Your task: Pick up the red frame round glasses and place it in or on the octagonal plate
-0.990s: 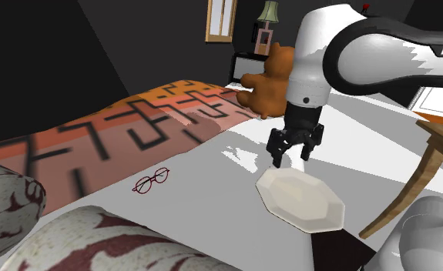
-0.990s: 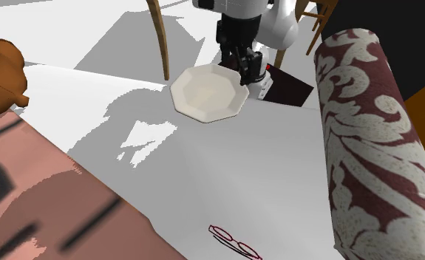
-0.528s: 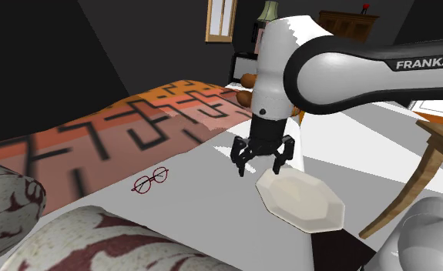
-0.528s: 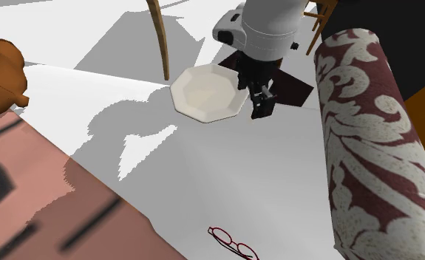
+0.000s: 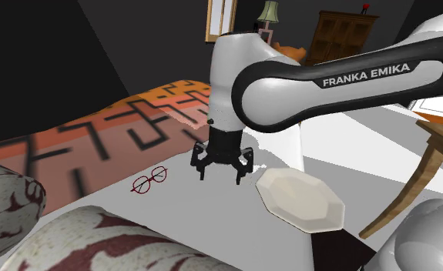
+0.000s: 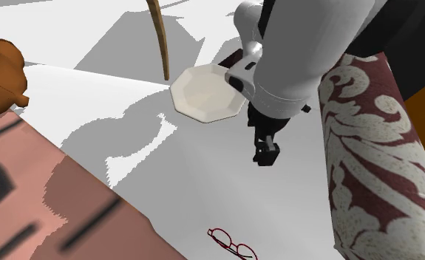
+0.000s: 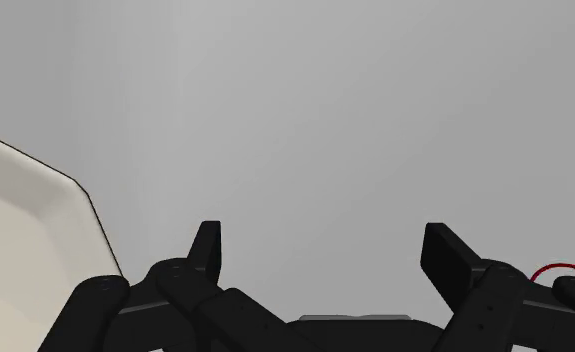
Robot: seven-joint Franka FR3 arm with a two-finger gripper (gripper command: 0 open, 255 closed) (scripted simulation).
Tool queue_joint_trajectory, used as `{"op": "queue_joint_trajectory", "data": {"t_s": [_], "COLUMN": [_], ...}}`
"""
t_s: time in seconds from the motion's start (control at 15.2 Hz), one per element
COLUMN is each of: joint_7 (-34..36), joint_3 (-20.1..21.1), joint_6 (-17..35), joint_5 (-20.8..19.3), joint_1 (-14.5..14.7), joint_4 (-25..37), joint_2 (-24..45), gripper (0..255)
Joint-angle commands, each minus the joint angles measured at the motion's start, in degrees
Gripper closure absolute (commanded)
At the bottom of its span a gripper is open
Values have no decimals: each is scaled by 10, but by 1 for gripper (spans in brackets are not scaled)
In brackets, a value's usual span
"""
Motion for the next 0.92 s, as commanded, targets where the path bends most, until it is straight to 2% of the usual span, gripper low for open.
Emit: {"op": "queue_joint_trajectory", "data": {"t_s": [0.0, 0.2, 0.4, 0.66, 0.86], "joint_7": [73, 174, 273, 384, 447], "joint_3": [29, 55, 61, 39, 12], "joint_6": [19, 36, 39, 26, 7], "joint_5": [-30, -90, -158, -236, -279], "joint_1": [-11, -16, -1, 44, 84], "joint_4": [38, 95, 160, 261, 348], "joint_2": [57, 140, 225, 332, 405], "gripper": [0, 0, 0, 0, 0]}}
